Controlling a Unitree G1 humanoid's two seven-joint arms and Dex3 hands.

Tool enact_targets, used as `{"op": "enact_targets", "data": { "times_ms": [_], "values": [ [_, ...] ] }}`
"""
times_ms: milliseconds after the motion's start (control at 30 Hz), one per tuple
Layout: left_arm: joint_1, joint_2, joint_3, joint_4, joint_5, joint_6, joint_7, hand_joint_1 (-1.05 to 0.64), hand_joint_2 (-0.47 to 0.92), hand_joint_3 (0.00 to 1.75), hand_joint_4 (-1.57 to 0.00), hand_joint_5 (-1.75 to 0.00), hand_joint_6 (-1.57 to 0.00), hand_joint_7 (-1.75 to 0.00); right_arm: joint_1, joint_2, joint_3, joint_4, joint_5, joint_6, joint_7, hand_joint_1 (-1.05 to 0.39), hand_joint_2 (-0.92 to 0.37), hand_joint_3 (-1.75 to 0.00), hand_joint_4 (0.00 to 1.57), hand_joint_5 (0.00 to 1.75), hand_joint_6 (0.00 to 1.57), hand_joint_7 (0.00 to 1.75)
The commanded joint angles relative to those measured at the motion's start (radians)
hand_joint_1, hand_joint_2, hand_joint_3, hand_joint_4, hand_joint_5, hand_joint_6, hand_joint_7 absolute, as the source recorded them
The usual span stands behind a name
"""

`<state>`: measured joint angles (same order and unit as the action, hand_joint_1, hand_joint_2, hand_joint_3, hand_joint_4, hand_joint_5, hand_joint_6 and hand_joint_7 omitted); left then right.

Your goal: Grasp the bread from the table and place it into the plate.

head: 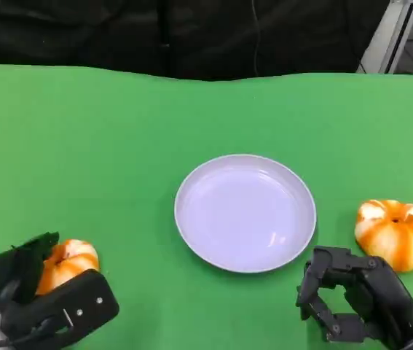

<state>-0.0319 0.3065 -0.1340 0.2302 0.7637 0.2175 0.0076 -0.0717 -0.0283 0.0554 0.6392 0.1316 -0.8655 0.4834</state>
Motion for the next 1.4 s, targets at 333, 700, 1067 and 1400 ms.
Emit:
{"op": "enact_targets", "data": {
  "times_ms": [333,700,1067,1400],
  "values": [
    [-0.079,0.05,-0.062,0.234,-0.082,-0.154,0.115,-0.95,0.92,0.47,-0.49,-0.02,-0.49,-0.03,0.007,-0.019,-0.005,-0.013,-0.003,0.001,-0.005,-0.09,-0.6,-1.01,0.8,1.61,0.83,1.32],
    [-0.177,0.033,-0.118,0.489,-0.132,-0.288,0.225,-0.72,0.92,0.15,-0.62,-0.02,-0.59,-0.01,0.008,-0.019,-0.003,-0.013,0.003,0.003,0.002,-0.08,-0.59,-1.01,0.79,1.62,0.82,1.32],
    [-0.174,0.046,-0.153,0.47,-0.169,-0.27,0.178,-0.23,0.81,0.01,-0.73,-0.02,-0.64,-0.01,0.006,-0.017,-0.006,-0.012,0.002,0.006,-0.001,-0.09,-0.59,-1.02,0.81,1.61,0.83,1.32],
    [-0.166,0.057,-0.177,0.401,-0.168,-0.18,0.122,-0.23,0.79,0.0,-0.83,-0.06,-0.81,-0.06,0.005,-0.019,-0.006,-0.012,-0.004,0.001,-0.006,-0.09,-0.59,-1.01,0.81,1.6,0.83,1.32]
  ]
}}
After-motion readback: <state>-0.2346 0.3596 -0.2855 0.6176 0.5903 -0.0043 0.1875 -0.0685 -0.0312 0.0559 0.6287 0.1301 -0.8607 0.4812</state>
